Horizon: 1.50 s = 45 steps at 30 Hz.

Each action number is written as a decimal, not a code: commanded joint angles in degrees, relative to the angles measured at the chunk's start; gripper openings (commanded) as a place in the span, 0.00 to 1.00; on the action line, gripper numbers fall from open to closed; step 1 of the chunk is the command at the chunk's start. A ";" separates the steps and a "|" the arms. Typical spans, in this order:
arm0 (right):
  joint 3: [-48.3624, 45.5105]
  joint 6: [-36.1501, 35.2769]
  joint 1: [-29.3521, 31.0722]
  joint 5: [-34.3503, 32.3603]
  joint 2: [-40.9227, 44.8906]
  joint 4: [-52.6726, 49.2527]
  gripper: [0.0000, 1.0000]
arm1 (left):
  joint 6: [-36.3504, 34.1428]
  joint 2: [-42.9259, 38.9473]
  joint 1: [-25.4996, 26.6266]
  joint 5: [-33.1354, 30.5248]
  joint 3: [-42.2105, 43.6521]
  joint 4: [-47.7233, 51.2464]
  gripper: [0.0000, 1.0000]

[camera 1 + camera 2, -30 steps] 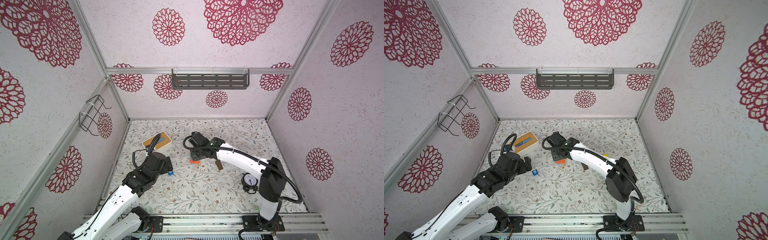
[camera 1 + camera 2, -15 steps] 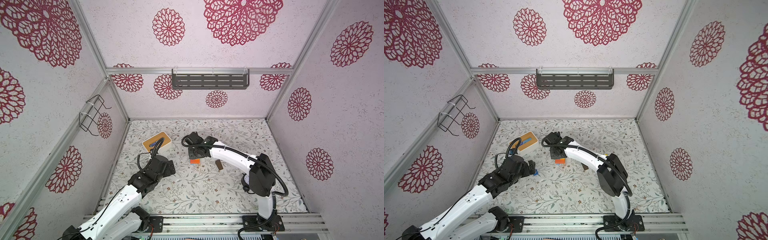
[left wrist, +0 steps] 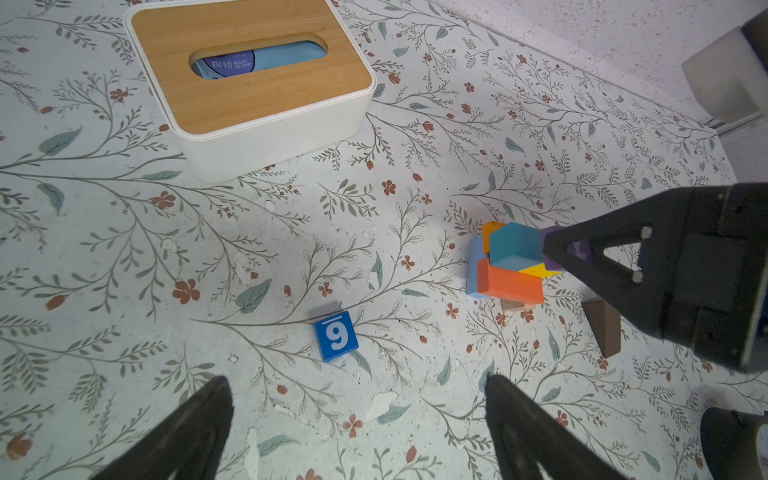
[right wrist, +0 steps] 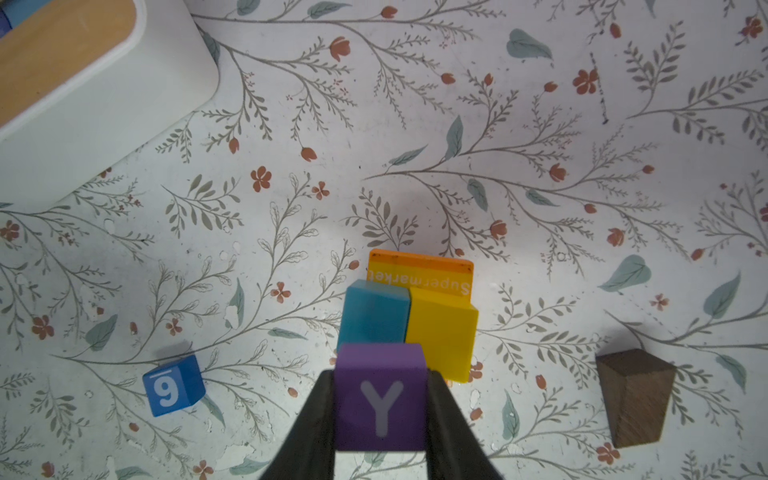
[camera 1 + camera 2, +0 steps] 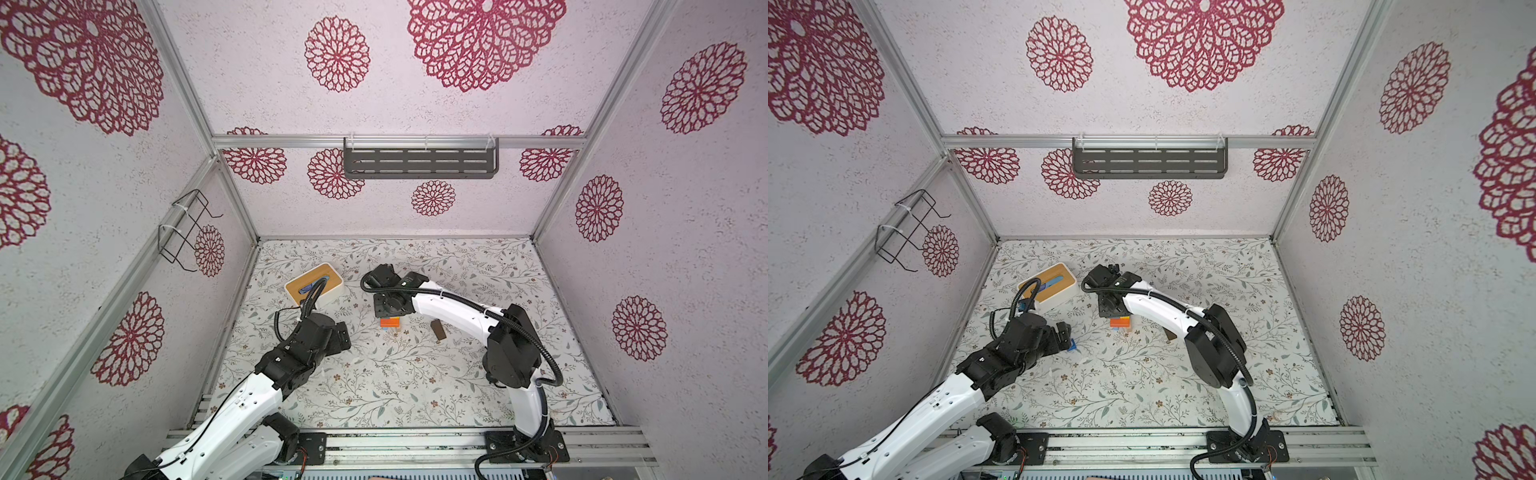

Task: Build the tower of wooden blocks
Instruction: 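Lower the purple Y cube with the right gripper onto the structure top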

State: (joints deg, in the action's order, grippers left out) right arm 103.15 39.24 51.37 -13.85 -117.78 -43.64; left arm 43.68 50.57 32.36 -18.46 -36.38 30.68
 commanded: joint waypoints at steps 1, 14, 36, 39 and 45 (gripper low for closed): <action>2.55 1.35 0.04 -1.99 -0.76 -1.62 0.30 | -0.25 -0.73 -0.39 0.17 1.02 -1.41 0.97; 5.03 0.65 -0.08 -2.59 -2.76 -2.83 0.30 | -0.48 -0.38 -0.39 0.18 1.14 -1.75 0.97; 6.11 -0.57 -0.22 -1.75 -4.12 -3.58 0.32 | -0.24 -0.29 -0.40 0.24 0.96 -1.32 0.97; 6.13 -0.63 -0.21 -1.62 -4.28 -3.15 0.32 | -0.35 -0.12 -0.40 0.26 0.96 -1.23 0.97; 6.44 -0.79 -0.18 -1.09 -4.78 -2.71 0.32 | -0.38 0.06 -0.37 0.09 0.96 -1.30 0.97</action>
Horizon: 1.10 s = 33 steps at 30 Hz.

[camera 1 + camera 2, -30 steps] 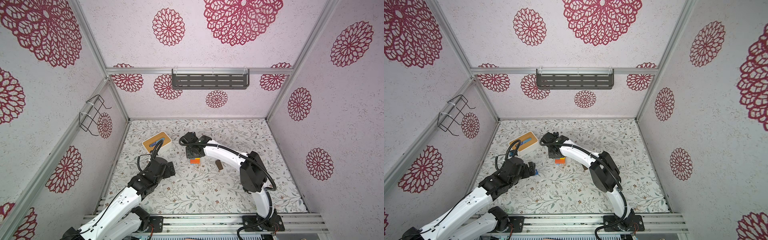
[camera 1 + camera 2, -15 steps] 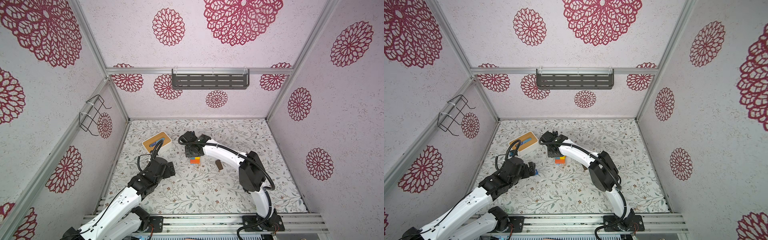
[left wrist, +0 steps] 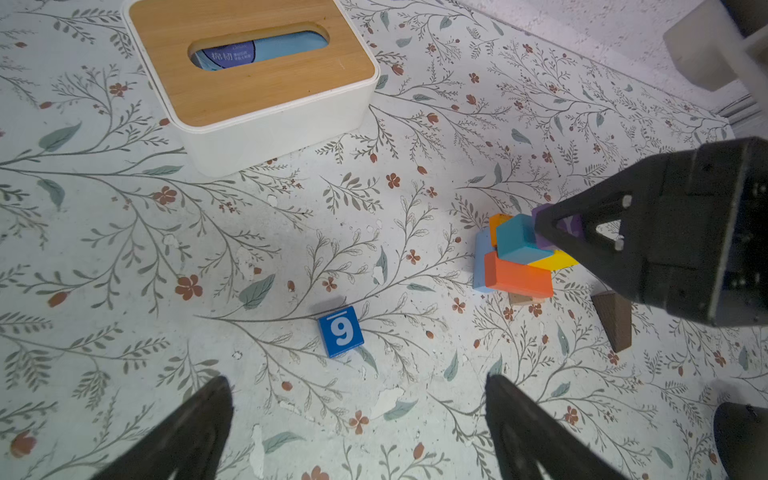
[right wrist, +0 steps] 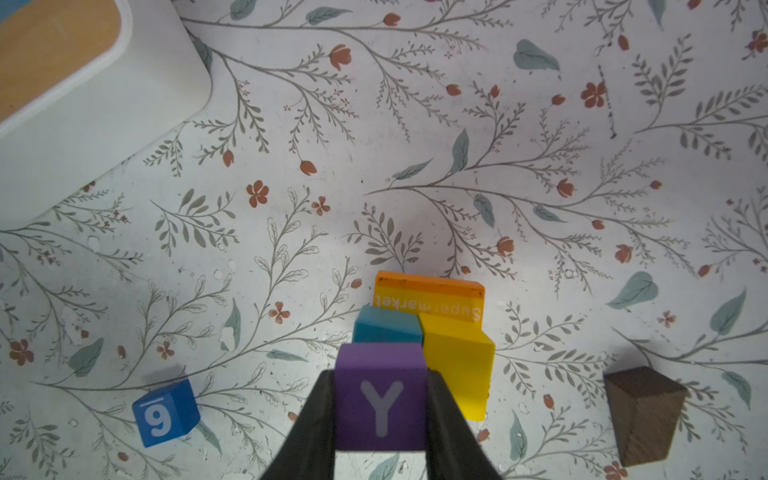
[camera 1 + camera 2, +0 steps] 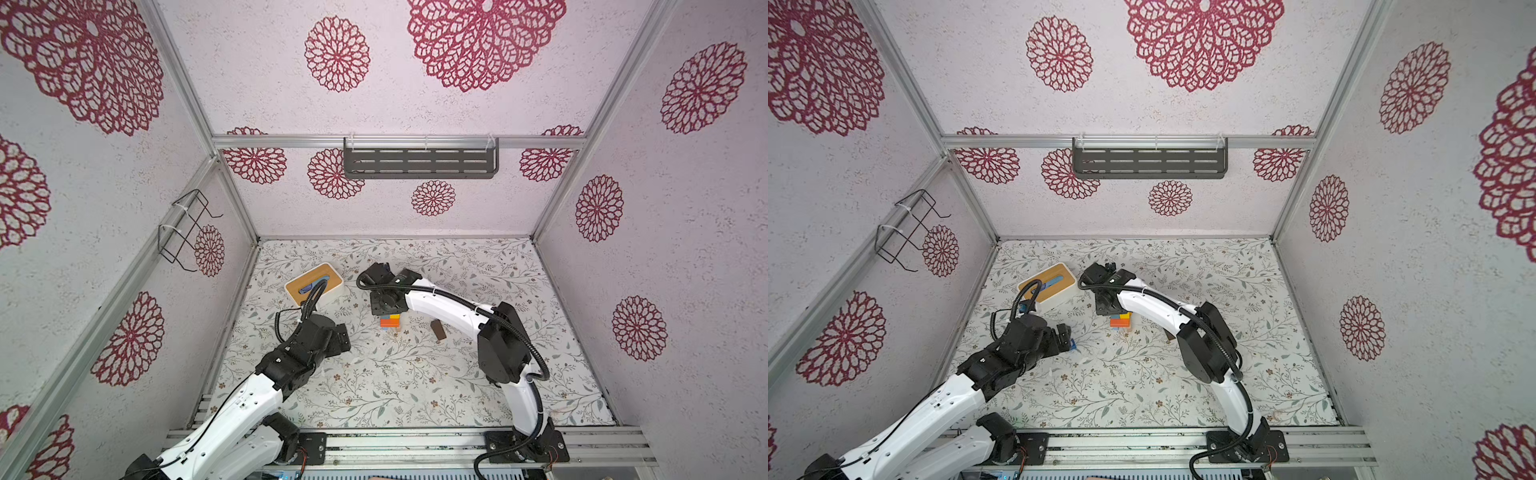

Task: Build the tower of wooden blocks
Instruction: 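Lower the purple Y cube with the right gripper onto the structure top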

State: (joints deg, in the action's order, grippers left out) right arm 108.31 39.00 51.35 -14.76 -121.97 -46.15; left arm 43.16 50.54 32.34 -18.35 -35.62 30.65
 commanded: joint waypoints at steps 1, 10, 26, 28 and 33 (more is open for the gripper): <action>1.29 -0.74 -0.16 -0.02 -0.72 -0.17 0.32 | 0.17 0.19 -0.35 -0.02 0.20 -1.30 0.97; 1.29 -1.20 -0.11 -0.51 -1.07 -0.24 0.34 | 0.04 0.69 -0.40 0.20 -0.07 -1.38 0.97; 1.16 -2.52 -0.06 -0.88 0.39 0.10 0.45 | -0.97 1.84 -0.37 1.08 -0.24 -1.66 0.97; 1.12 -2.87 -0.06 -1.03 1.05 0.18 0.45 | -0.82 1.68 -0.37 0.78 -0.33 -1.37 0.97; -1.41 -4.41 -0.15 -1.67 4.92 2.03 0.45 | -0.53 1.55 -0.37 0.33 -0.59 -0.79 0.97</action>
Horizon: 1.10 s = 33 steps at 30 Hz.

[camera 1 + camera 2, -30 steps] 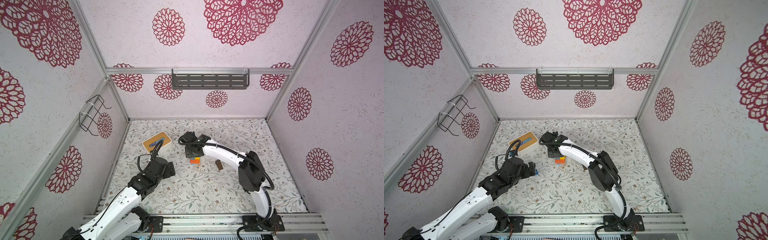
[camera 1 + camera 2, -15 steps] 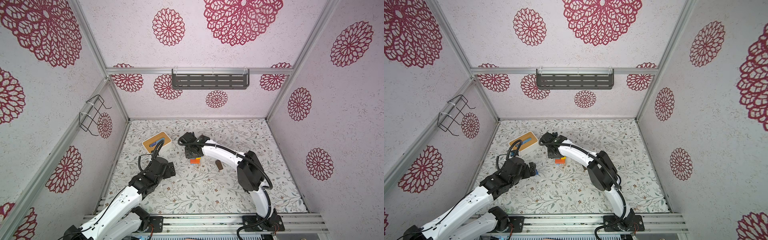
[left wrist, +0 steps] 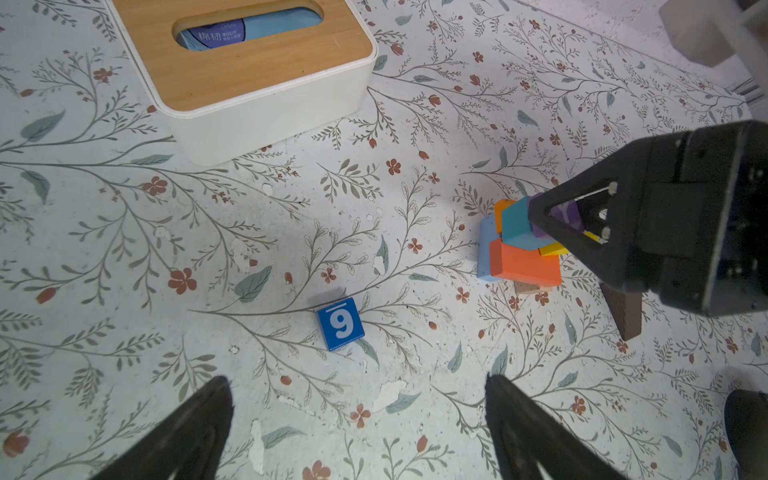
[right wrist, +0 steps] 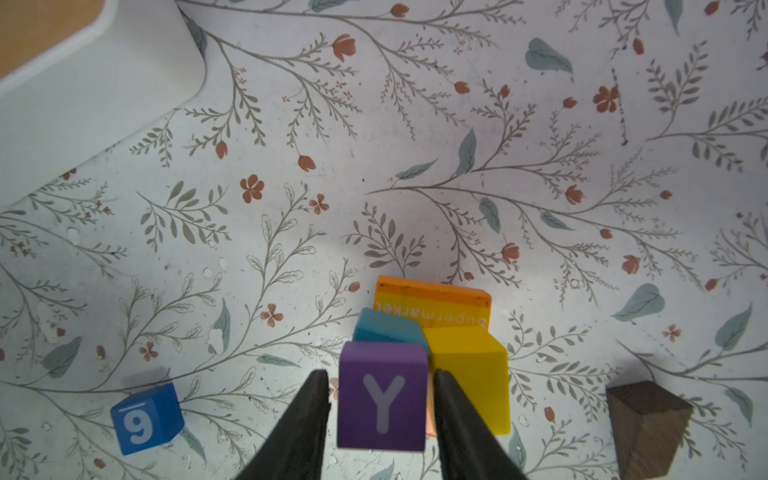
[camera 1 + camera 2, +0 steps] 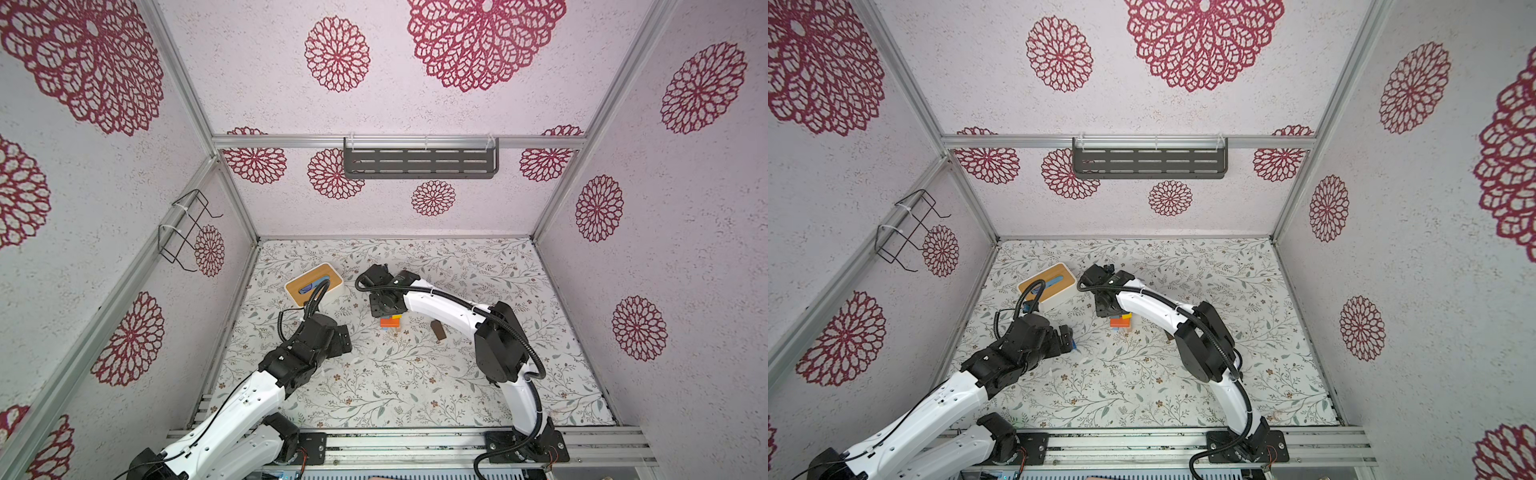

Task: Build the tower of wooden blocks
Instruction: 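Lower the purple Y cube with the right gripper onto the structure top, then open the right gripper and raise it away from the purple Y cube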

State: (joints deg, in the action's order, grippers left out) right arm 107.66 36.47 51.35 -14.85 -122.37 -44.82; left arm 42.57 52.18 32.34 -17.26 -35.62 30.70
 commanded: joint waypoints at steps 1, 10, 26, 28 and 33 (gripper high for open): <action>-1.46 -2.22 -0.14 -1.75 6.22 1.30 0.45 | 0.15 0.13 -0.41 -0.68 -0.60 -0.83 0.98; -10.72 -7.52 -1.01 0.04 16.53 8.20 0.43 | 1.71 5.69 -1.52 -1.10 -2.70 1.39 0.62; -33.92 -10.97 -9.94 7.47 33.03 19.51 0.42 | 3.71 21.91 -5.38 0.21 -8.26 3.49 0.52; -36.08 -11.30 -10.77 7.87 34.30 20.66 0.43 | 4.05 24.18 -5.36 0.01 -9.24 3.85 0.52; -40.51 -11.81 -12.96 9.33 36.99 23.35 0.46 | 4.97 27.92 -5.43 0.90 -10.09 3.06 0.61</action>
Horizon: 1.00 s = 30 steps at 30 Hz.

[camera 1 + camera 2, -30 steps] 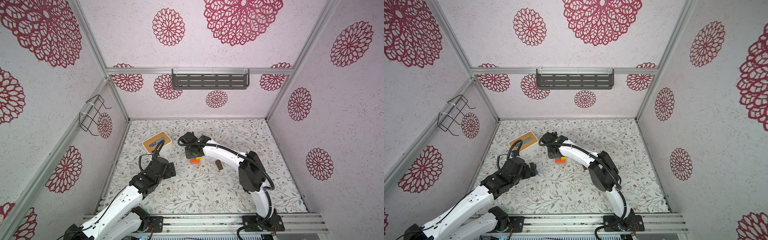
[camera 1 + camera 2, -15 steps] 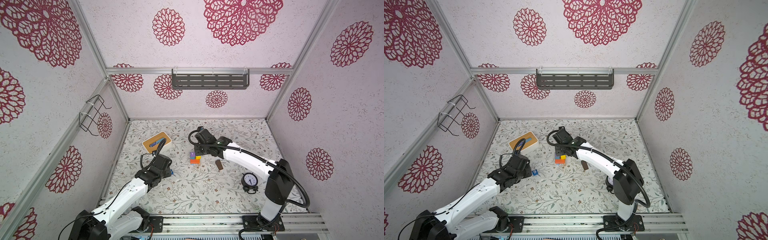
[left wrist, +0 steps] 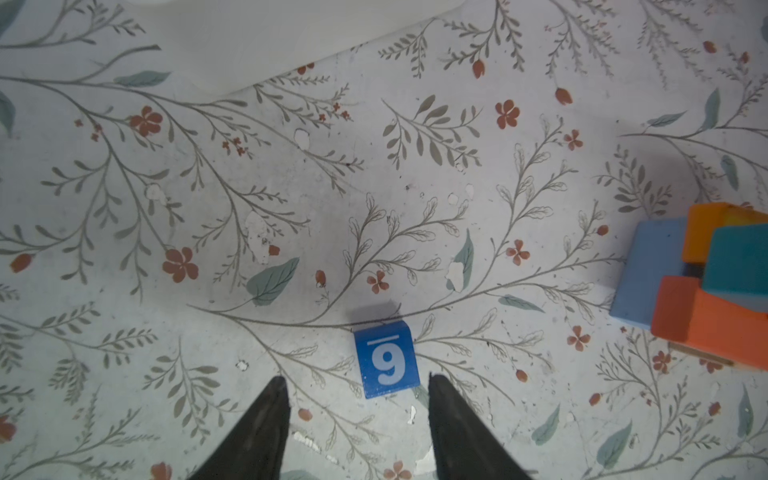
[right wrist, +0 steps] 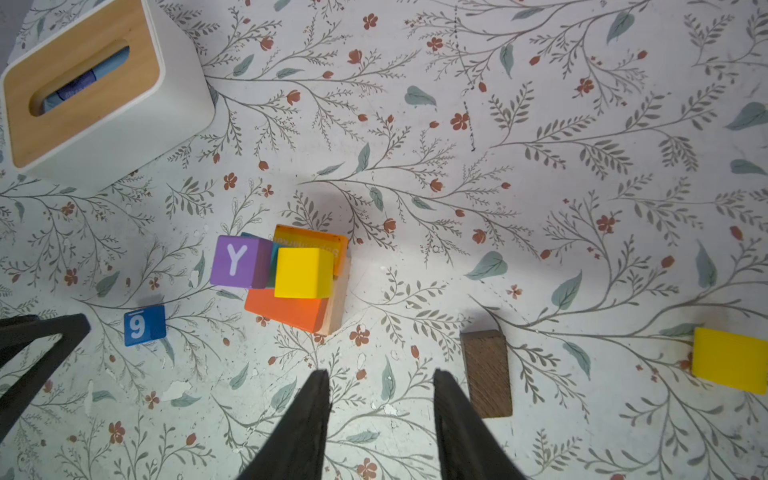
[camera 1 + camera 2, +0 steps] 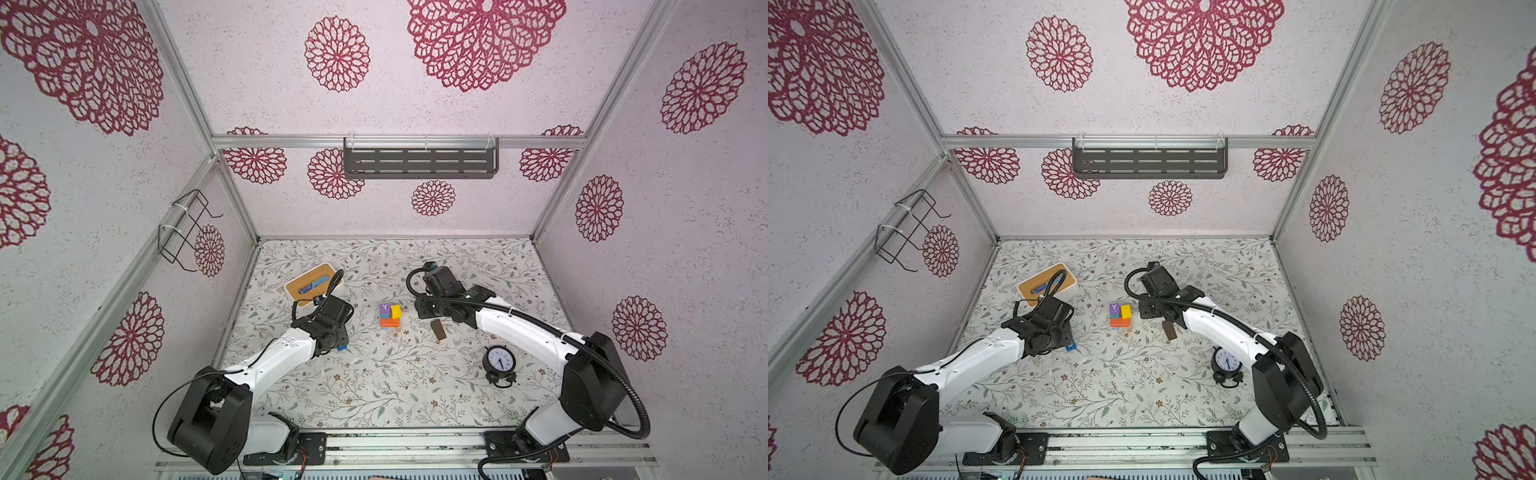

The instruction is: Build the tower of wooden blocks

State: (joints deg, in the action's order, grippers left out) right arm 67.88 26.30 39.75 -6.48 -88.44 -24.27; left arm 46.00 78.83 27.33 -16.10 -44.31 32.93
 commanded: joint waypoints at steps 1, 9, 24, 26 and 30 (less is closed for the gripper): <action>-1.45 -1.74 -1.80 1.28 3.52 3.21 0.46 | 1.77 1.94 -0.39 -0.04 -1.56 0.61 0.63; -4.88 -2.72 -3.96 3.13 5.64 4.72 0.48 | 2.60 6.68 -0.41 1.98 -2.66 -2.90 0.68; -7.93 -3.00 -5.71 3.77 8.13 5.31 0.48 | 2.91 11.39 0.50 3.25 -3.02 -4.56 0.57; -8.02 -2.84 -5.73 4.01 8.01 5.43 0.49 | 3.09 12.18 0.54 3.27 -2.71 -4.88 0.57; -7.85 -2.64 -5.82 4.21 8.24 5.36 0.49 | 3.26 13.42 0.95 3.79 -2.53 -5.59 0.46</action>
State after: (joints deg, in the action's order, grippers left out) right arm 59.72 24.40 34.37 -2.68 -82.37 -19.99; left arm 48.45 91.18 27.88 -12.43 -46.89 28.77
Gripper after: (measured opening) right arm 0.486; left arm 0.469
